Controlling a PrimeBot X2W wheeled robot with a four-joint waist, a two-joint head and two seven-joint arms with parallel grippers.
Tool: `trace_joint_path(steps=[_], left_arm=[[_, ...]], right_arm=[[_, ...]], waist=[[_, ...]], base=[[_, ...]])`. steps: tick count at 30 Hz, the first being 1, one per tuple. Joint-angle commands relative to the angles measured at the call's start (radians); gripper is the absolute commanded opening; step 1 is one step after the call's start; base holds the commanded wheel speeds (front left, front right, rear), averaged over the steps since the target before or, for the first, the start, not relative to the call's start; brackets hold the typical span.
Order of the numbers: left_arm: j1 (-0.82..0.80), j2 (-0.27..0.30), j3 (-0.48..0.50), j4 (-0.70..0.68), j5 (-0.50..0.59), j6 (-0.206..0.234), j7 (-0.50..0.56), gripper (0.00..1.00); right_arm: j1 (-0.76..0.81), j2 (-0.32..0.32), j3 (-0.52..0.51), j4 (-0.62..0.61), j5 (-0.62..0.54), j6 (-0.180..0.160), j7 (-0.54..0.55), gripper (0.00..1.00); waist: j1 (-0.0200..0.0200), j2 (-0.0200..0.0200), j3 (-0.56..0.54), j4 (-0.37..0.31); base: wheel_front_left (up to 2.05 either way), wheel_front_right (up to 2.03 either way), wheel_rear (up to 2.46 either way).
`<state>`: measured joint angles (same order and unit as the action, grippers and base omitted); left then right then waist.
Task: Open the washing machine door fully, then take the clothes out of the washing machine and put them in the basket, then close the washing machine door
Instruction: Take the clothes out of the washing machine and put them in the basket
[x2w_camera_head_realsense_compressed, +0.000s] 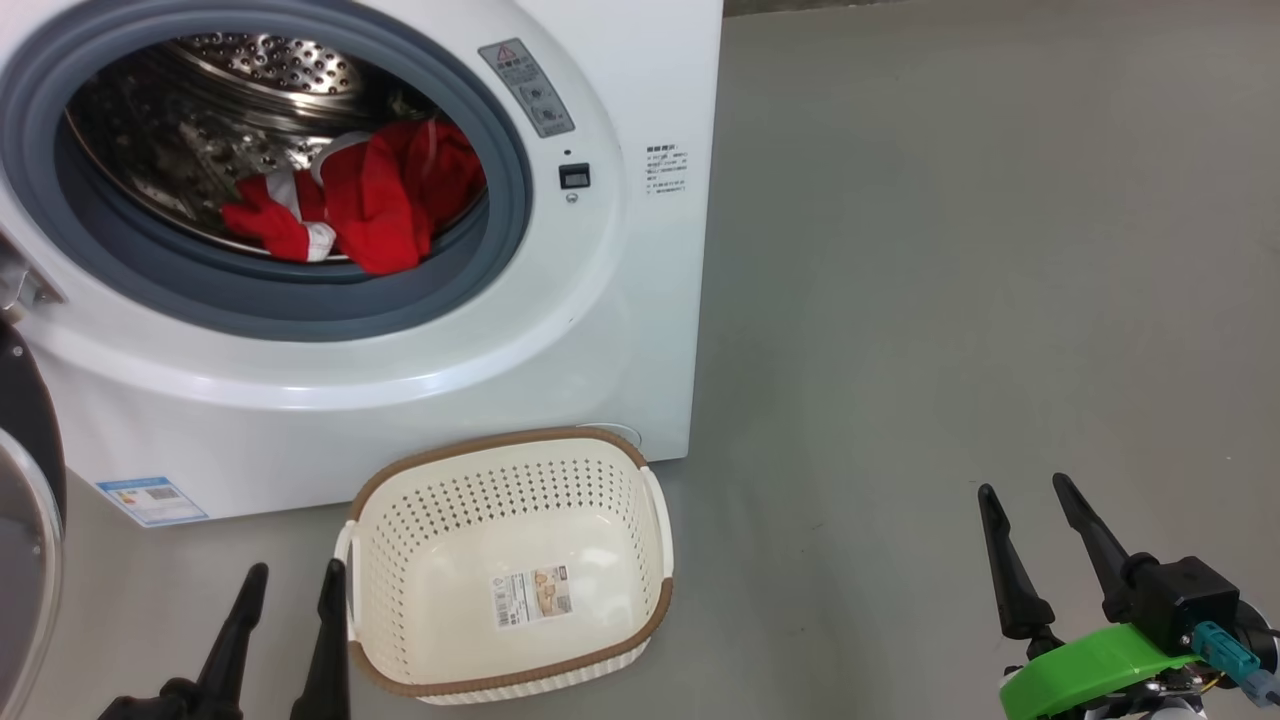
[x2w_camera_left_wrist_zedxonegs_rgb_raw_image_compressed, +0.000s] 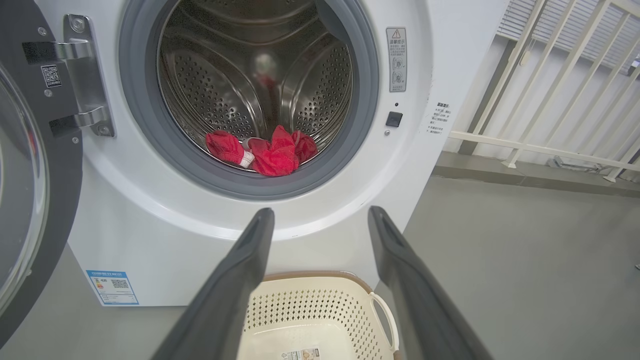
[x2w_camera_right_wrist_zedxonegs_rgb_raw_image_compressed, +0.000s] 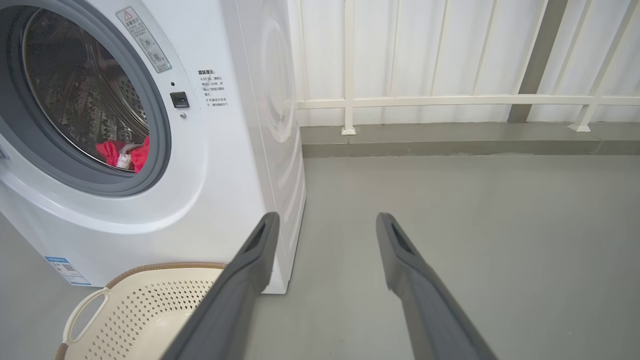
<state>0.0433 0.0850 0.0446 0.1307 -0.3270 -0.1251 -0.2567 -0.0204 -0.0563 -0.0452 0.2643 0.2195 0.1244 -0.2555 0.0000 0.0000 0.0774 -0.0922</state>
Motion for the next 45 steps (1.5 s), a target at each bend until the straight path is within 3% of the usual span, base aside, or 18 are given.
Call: trace_joint_path(steps=[1,14,33,45], left_arm=[[-0.017,0.018,0.036,-0.028,-0.002,-0.006,-0.005,1.0],[-0.047,0.035,0.012,-0.027,-0.037,-0.006,-0.005,1.0],[-0.084,0.04,0.022,-0.025,-0.046,-0.006,-0.005,1.0],[-0.09,0.039,0.019,-0.016,-0.042,-0.006,-0.005,1.0]], right_arm=[[-0.009,-0.006,0.02,-0.028,-0.002,0.006,-0.006,1.0],[-0.026,-0.002,0.011,-0.037,-0.001,0.006,-0.006,1.0],[-0.047,0.003,0.019,-0.037,0.001,0.006,-0.006,1.0],[-0.054,0.004,0.019,-0.034,0.0,0.006,-0.006,1.0]], waist=[[0.0,0.0,0.001,0.002],[0.0,0.0,0.035,0.017],[0.0,0.0,0.059,0.024],[0.0,0.0,0.07,0.025]], base=[[0.0,0.0,0.0],[0.06,-0.06,0.0],[1.03,-1.03,0.0],[0.14,-0.14,0.0]])
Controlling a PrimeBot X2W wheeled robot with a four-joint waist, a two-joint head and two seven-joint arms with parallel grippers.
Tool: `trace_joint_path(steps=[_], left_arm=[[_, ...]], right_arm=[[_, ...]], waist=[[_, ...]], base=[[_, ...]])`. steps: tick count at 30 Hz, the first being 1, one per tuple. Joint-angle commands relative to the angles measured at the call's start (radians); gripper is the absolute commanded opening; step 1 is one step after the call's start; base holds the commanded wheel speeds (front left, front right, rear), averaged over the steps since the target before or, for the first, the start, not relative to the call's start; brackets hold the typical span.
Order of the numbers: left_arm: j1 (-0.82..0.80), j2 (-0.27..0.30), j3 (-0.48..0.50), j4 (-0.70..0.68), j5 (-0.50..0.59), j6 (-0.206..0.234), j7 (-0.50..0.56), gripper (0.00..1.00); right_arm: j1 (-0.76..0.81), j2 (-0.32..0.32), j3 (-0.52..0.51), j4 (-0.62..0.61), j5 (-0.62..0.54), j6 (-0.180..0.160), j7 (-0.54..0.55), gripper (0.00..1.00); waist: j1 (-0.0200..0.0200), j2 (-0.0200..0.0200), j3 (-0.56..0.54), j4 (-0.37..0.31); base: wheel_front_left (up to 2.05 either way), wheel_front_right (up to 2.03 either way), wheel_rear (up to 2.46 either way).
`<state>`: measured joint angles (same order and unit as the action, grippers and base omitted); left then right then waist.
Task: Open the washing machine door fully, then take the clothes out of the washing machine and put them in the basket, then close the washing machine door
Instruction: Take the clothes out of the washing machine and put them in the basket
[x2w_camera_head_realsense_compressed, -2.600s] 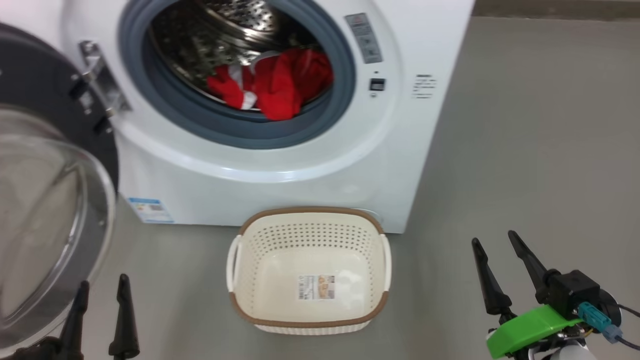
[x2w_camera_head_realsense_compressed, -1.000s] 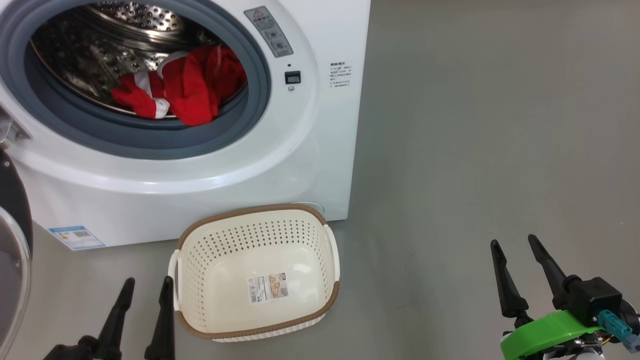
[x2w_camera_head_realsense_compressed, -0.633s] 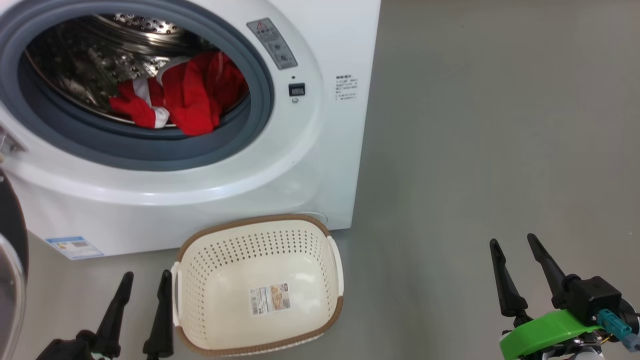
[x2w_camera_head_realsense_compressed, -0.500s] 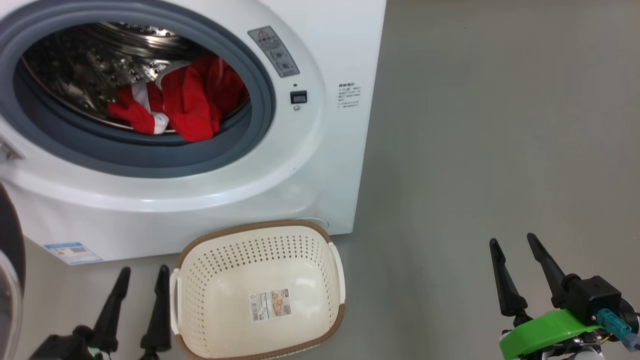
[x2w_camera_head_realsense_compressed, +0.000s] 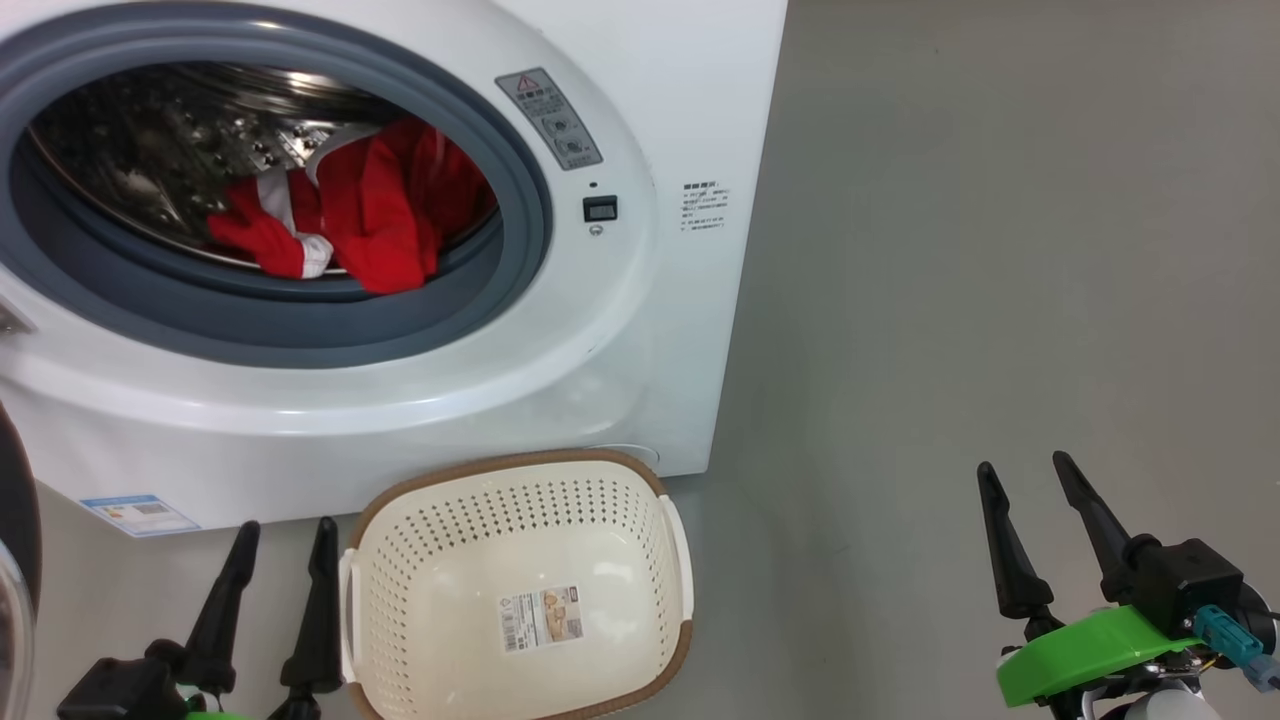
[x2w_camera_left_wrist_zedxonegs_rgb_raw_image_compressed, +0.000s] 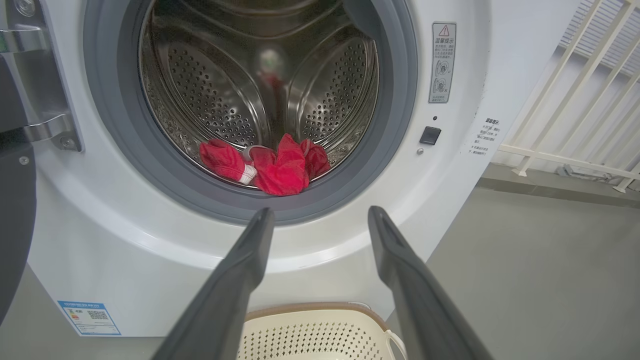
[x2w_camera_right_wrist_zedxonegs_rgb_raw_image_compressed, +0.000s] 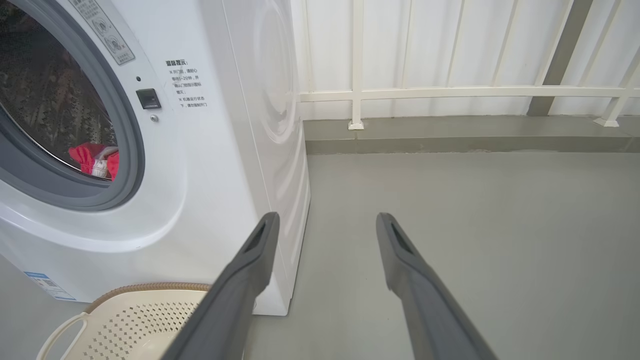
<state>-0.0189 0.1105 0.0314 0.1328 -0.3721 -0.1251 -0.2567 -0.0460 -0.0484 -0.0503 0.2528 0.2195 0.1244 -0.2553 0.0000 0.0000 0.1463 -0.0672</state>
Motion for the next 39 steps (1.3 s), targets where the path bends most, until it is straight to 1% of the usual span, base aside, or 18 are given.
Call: trace_joint_path(steps=[1,4,8,15,18,26,30,31,35,39], left_arm=[[-0.028,0.015,0.032,-0.015,0.004,-0.006,-0.005,1.0],[-0.037,0.007,0.053,0.022,0.024,-0.006,-0.005,1.0],[-0.092,-0.002,0.051,0.073,0.053,-0.006,-0.005,1.0],[-0.311,0.006,0.043,0.245,0.099,-0.006,-0.005,1.0],[-0.429,0.019,0.033,0.34,0.112,-0.006,-0.005,1.0],[-0.715,0.089,0.01,0.588,0.164,-0.005,-0.005,1.0],[-0.83,0.126,0.011,0.713,0.175,-0.001,-0.005,1.0],[-0.83,0.126,0.011,0.713,0.175,-0.001,-0.005,1.0],[-0.936,0.151,0.0,0.829,0.18,-0.001,-0.003,1.0],[-1.04,0.166,-0.011,0.917,0.179,-0.002,0.004,1.0]], right_arm=[[-0.029,-0.004,0.025,-0.023,0.001,0.006,-0.006,1.0],[-0.031,-0.003,0.027,-0.021,0.002,0.006,-0.006,1.0],[-0.046,-0.003,0.026,-0.025,0.003,0.006,-0.006,1.0],[-0.087,-0.002,0.045,-0.035,0.018,0.006,-0.006,1.0],[-0.106,-0.002,0.056,-0.036,0.038,0.006,-0.006,1.0],[-0.151,-0.002,0.083,-0.045,0.088,0.006,-0.006,1.0],[-0.17,-0.002,0.097,-0.046,0.106,0.006,-0.006,1.0],[-0.17,-0.002,0.097,-0.046,0.106,0.006,-0.006,1.0],[-0.184,-0.002,0.105,-0.047,0.117,0.006,-0.006,1.0],[-0.198,-0.002,0.11,-0.052,0.126,0.006,-0.006,1.0]], waist=[[0.0,0.0,0.003,-0.001],[0.0,0.0,0.007,-0.004],[0.0,0.0,0.035,-0.01],[0.0,0.0,0.123,-0.044],[0.0,0.0,0.168,-0.065],[0.0,0.0,0.272,-0.129],[0.0,0.0,0.304,-0.158],[0.0,0.0,0.304,-0.158],[0.0,0.0,0.327,-0.176],[0.0,0.0,0.352,-0.186]], base=[[0.0,0.0,0.0],[0.0,0.0,0.0],[0.0,0.0,0.0],[0.0,0.0,0.0],[0.0,0.0,0.0],[0.0,0.0,0.0],[0.0,0.0,0.0],[0.0,0.0,0.0],[0.0,0.0,0.0],[0.0,0.0,0.0]])
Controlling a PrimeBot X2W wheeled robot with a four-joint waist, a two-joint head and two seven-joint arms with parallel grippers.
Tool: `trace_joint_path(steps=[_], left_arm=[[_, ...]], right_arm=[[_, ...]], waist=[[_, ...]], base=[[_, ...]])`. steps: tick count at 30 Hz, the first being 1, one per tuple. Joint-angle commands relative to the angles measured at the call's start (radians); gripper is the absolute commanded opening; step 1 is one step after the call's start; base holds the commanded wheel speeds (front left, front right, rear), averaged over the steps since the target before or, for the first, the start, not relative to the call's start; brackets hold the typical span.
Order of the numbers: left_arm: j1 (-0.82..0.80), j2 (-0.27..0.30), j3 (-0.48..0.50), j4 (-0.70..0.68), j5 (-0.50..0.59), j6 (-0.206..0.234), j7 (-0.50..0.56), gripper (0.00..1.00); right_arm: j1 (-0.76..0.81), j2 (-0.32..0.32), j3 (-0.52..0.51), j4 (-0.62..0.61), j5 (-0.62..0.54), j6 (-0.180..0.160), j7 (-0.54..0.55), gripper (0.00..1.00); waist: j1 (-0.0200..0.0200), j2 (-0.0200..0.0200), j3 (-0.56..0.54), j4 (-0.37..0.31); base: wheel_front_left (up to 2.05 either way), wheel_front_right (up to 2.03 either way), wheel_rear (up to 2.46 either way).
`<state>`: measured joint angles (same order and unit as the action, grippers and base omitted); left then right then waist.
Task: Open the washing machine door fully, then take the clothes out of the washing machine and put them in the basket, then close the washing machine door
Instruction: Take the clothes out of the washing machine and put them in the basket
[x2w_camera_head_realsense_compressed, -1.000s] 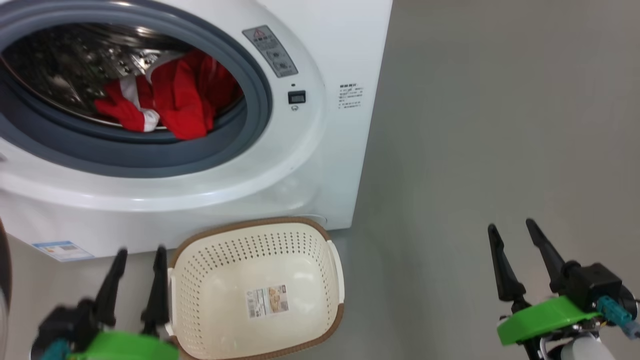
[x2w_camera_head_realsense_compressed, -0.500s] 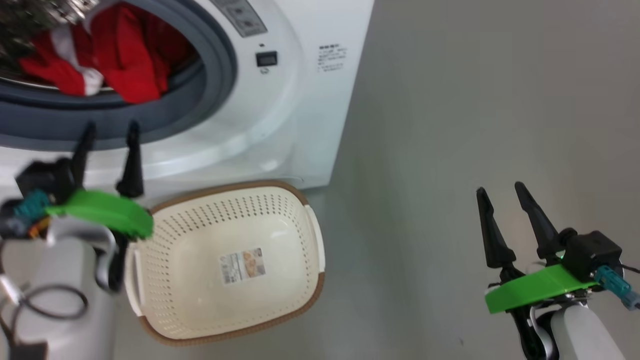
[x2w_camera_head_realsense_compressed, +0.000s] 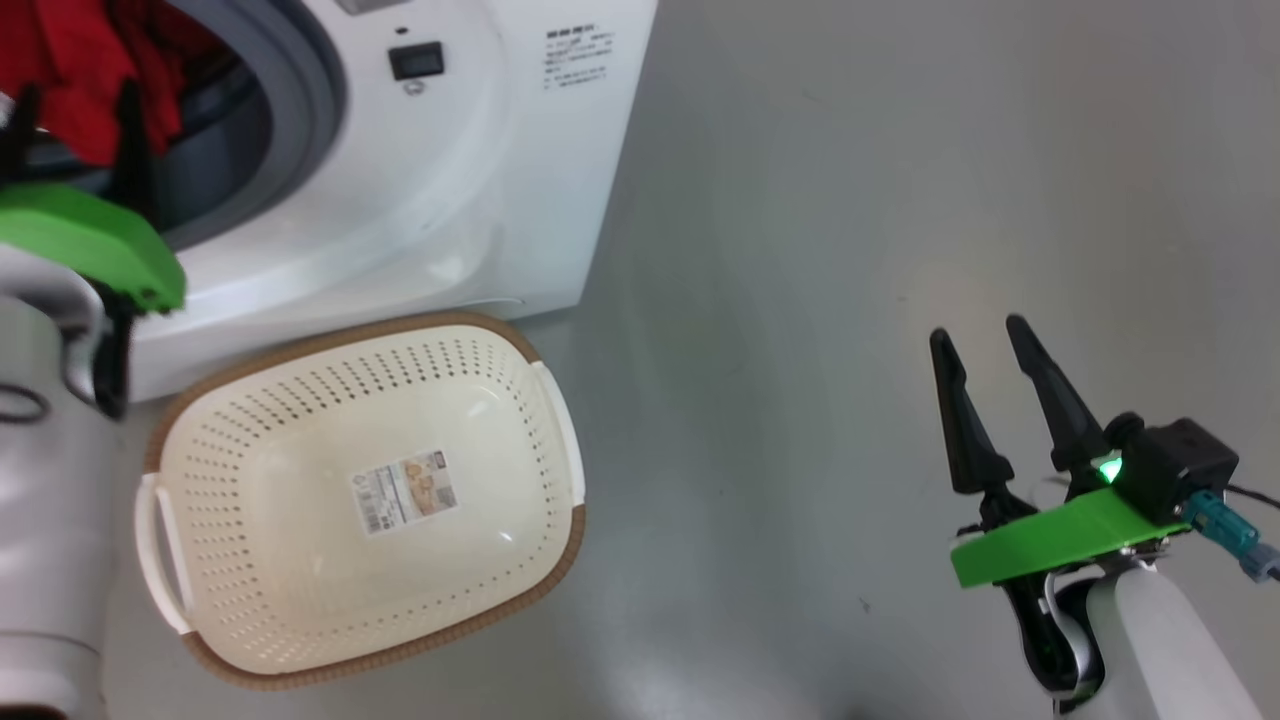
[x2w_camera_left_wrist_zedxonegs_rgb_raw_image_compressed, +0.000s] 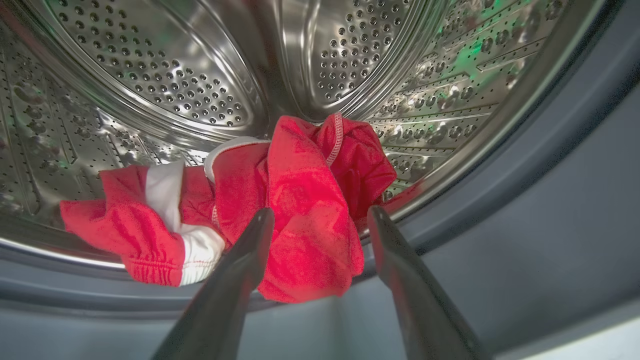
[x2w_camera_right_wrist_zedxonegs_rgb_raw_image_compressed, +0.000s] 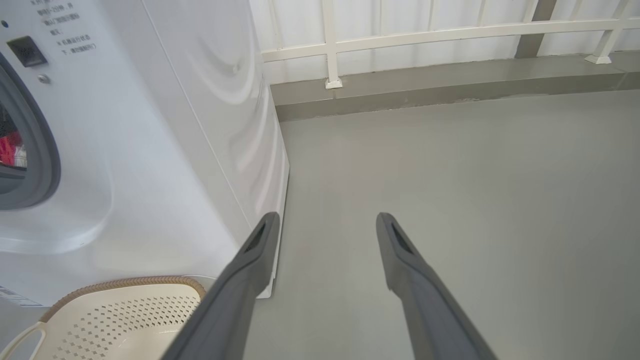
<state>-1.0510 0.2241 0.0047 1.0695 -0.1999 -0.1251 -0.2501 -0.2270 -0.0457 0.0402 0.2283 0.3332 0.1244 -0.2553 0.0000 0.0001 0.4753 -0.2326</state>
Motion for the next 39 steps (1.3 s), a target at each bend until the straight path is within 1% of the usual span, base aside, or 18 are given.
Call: trace_joint_path(steps=[1,3,9,15,19,20,21,22,23,27,31,35,39], left_arm=[[-0.03,0.058,0.012,-0.001,0.009,-0.002,-0.001,1.0],[-0.086,0.076,0.004,0.052,0.014,0.004,0.002,1.0],[-0.168,0.112,-0.006,0.143,0.017,0.011,0.021,1.0],[-0.2,0.145,-0.024,0.187,0.026,0.018,0.05,1.0],[-0.209,0.156,-0.033,0.2,0.028,0.023,0.064,1.0],[-0.21,0.158,-0.036,0.203,0.028,0.023,0.067,0.96],[-0.211,0.16,-0.037,0.205,0.027,0.023,0.069,0.53],[-0.212,0.161,-0.039,0.206,0.026,0.023,0.072,0.14],[-0.212,0.162,-0.04,0.208,0.025,0.023,0.074,0.0],[-0.208,0.158,-0.045,0.212,0.019,0.021,0.065,0.0],[-0.196,0.145,-0.047,0.213,0.008,0.017,0.033,0.0],[-0.171,0.136,-0.026,0.194,-0.021,0.014,-0.001,0.0],[-0.14,0.125,-0.003,0.156,-0.048,0.012,-0.01,0.0]], right_arm=[[-0.022,-0.005,0.023,-0.029,0.015,0.006,-0.006,1.0],[-0.035,-0.005,0.035,-0.033,0.026,0.006,-0.006,1.0],[-0.05,-0.005,0.064,-0.038,0.043,0.006,-0.006,1.0],[-0.054,-0.005,0.073,-0.038,0.054,0.006,-0.006,1.0],[-0.054,-0.005,0.076,-0.038,0.057,0.006,-0.006,1.0],[-0.054,-0.005,0.076,-0.038,0.058,0.006,-0.006,1.0],[-0.055,-0.005,0.077,-0.037,0.059,0.006,-0.006,1.0],[-0.055,-0.005,0.077,-0.037,0.059,0.006,-0.006,1.0],[-0.055,-0.005,0.078,-0.037,0.06,0.006,-0.006,1.0],[-0.055,-0.005,0.077,-0.041,0.061,0.006,-0.006,1.0],[-0.051,-0.005,0.073,-0.037,0.057,0.006,-0.006,1.0],[-0.046,-0.005,0.067,-0.032,0.049,0.006,-0.006,1.0],[-0.04,-0.005,0.058,-0.029,0.04,0.006,-0.006,1.0]], waist=[[0.0,-0.0001,0.03,-0.024],[0.0,-0.0001,0.048,-0.036],[0.0,-0.0001,0.075,-0.061],[0.0,-0.0001,0.088,-0.08],[0.0,-0.0001,0.09,-0.088],[0.0,-0.0001,0.09,-0.09],[0.0,-0.0001,0.09,-0.091],[0.0,-0.0001,0.089,-0.092],[0.0,-0.0001,0.088,-0.093],[0.0,-0.0001,0.079,-0.092],[0.0,-0.0001,0.059,-0.082],[0.0,-0.0001,0.034,-0.069],[0.0,-0.0001,0.012,-0.055]], base=[[0.0,0.0,0.0],[0.0,0.0,0.0],[0.0,0.0,0.0],[0.0,0.0,0.0],[0.0,0.0,0.0],[0.0,0.0,0.0],[0.0,0.0,0.0],[0.0,0.0,0.0],[0.0,0.0,0.0],[0.0,0.0,0.0],[0.0,0.0,0.0],[0.0,0.0,0.0],[0.0,0.0,0.0]])
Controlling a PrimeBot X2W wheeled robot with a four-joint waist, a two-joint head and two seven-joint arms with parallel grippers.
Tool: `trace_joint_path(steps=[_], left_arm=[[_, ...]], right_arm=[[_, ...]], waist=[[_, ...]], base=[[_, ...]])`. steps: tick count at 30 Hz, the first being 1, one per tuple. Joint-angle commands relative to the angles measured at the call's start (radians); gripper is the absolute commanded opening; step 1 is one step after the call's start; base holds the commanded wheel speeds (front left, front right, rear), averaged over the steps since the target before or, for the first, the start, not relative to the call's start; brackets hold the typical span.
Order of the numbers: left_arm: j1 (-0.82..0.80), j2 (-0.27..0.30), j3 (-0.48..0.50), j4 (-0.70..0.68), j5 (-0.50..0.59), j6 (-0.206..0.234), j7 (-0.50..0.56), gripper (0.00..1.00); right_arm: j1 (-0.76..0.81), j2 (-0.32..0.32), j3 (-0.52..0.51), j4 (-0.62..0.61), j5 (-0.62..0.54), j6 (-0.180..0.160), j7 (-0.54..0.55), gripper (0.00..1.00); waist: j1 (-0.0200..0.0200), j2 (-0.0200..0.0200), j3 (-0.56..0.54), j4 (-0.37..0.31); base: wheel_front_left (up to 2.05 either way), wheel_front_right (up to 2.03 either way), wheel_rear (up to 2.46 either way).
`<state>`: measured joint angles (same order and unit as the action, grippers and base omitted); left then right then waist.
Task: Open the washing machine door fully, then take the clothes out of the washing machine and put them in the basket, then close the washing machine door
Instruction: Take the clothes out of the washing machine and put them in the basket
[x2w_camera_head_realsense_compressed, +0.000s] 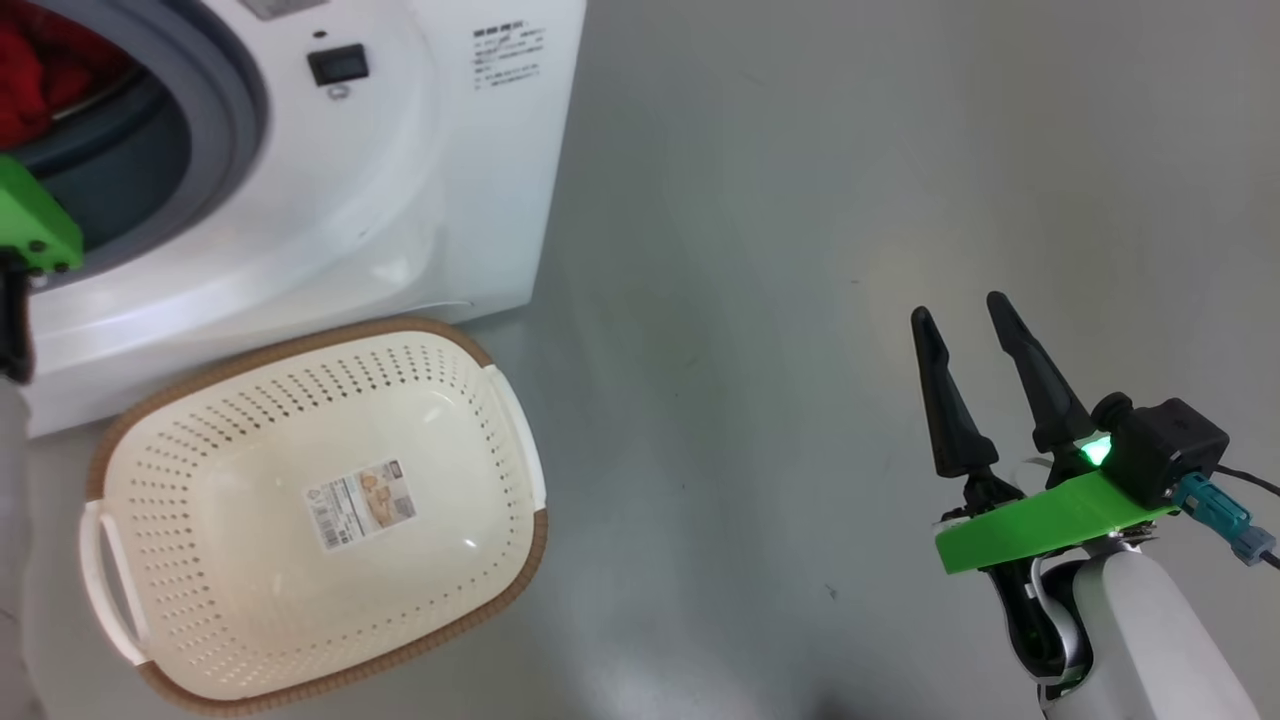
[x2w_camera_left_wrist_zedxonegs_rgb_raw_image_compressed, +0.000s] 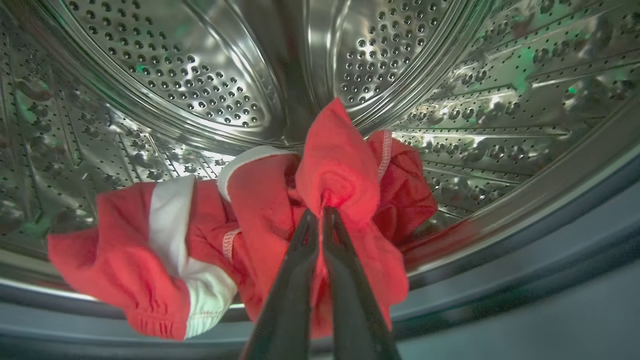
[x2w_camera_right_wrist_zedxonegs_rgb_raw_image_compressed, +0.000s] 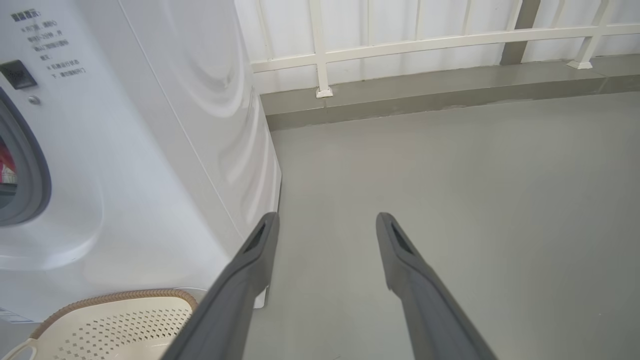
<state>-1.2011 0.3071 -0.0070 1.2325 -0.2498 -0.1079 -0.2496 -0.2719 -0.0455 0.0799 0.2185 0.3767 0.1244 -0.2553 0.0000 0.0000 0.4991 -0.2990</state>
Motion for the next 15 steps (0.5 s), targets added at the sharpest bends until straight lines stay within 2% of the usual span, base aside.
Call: trace_joint_path(steps=[1,7,15], left_arm=[[0.024,0.04,0.015,-0.035,-0.004,-0.008,-0.011,0.0],[0.155,0.018,0.091,-0.236,-0.047,-0.013,-0.012,0.0],[0.355,-0.05,0.157,-0.5,-0.063,-0.022,-0.012,0.0]], right_arm=[[0.007,-0.005,0.016,-0.018,-0.006,0.006,-0.006,1.0],[0.028,-0.005,0.003,-0.016,-0.022,0.006,-0.006,1.0],[0.063,-0.005,-0.02,-0.006,-0.045,0.006,-0.006,1.0]], waist=[[0.0,0.0,-0.018,0.015],[0.0,0.0,-0.057,0.049],[0.0,0.0,-0.114,0.097]], base=[[0.0,0.0,0.0],[0.0,0.0,0.0],[0.0,0.0,0.0]])
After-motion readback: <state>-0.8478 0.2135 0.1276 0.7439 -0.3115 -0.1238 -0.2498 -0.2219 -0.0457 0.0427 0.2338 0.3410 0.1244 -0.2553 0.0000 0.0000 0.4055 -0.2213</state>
